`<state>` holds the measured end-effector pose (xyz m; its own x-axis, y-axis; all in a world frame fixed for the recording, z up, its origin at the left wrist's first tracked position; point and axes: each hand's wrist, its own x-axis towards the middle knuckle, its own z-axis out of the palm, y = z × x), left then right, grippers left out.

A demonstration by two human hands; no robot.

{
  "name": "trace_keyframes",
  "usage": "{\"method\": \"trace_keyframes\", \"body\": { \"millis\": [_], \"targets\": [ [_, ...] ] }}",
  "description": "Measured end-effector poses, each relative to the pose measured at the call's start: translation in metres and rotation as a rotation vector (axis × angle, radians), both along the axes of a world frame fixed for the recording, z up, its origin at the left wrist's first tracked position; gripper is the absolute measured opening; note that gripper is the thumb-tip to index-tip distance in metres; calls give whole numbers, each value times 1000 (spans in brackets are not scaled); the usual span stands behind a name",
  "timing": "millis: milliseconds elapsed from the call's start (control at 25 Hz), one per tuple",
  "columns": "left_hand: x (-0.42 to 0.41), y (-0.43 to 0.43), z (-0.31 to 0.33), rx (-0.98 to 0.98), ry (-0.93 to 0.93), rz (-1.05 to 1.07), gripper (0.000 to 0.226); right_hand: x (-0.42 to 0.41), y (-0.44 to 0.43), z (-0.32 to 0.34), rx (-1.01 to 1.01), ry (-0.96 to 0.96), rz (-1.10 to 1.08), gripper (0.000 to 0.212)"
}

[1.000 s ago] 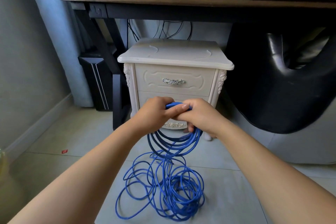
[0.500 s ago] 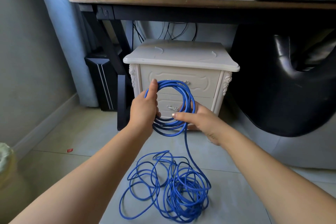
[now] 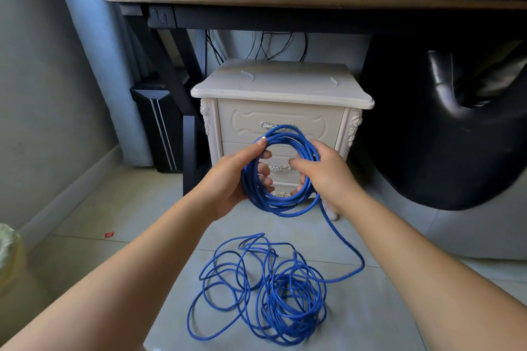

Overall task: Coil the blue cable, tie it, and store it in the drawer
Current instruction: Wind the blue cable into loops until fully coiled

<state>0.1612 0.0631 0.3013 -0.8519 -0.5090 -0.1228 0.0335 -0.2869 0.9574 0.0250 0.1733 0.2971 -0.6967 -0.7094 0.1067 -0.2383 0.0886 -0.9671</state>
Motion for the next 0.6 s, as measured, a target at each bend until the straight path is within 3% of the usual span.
{"method": "trace_keyframes", "body": {
  "millis": [200, 320, 400, 520, 600],
  "targets": [
    [-5, 4, 2, -634, -185, 2, 32, 4, 7, 9, 300, 530, 166, 10],
    [-9, 9, 2, -712, -202, 38, 27, 7, 7, 8, 335, 637, 149, 13],
    [-11, 8, 2, -664, -155, 85, 36, 7, 8, 11, 264, 530, 125, 13],
    [-14, 6, -1, -562, -77, 183, 24, 3, 14, 18, 155, 142, 198, 21],
    [-16, 1, -2, -423, -45, 299, 35, -3, 19, 17, 214, 31, 278, 28]
  ]
}}
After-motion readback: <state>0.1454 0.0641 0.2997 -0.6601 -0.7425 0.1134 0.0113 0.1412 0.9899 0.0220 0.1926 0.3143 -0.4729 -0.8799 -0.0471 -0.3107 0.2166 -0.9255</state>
